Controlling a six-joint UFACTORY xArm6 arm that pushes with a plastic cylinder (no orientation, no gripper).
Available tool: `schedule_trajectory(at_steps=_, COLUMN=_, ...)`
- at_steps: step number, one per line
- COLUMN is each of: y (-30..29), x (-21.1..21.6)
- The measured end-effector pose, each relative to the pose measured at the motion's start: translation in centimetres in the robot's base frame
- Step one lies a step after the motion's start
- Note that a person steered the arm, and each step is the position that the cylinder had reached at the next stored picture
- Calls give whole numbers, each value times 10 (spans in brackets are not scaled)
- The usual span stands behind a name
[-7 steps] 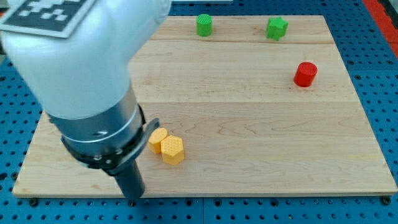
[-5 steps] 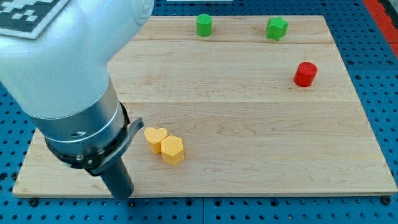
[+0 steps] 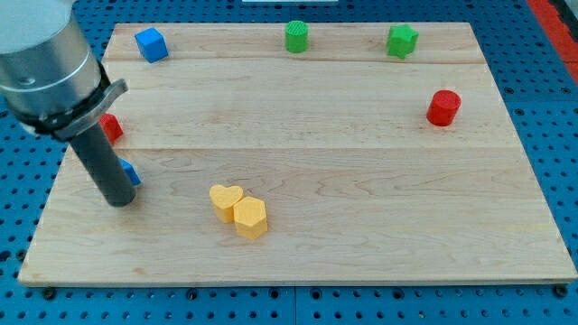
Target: Slide the blue triangle right of red star
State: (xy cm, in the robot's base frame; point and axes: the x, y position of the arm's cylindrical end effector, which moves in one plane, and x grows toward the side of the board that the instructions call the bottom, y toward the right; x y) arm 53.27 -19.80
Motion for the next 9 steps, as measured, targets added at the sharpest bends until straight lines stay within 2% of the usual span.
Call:
schedule_trajectory(at_steps=1, y=-19, x=3)
schedule_trajectory(at_steps=4, y=27, x=-79)
schedule_trajectory(at_steps=5, y=57, x=-59)
schedule_trajectory(at_steps=6, y=35, x=-46)
schedule_trajectory(at_steps=7, y=-27, x=-54)
schedule_trajectory(at_steps=9, y=46, x=-144)
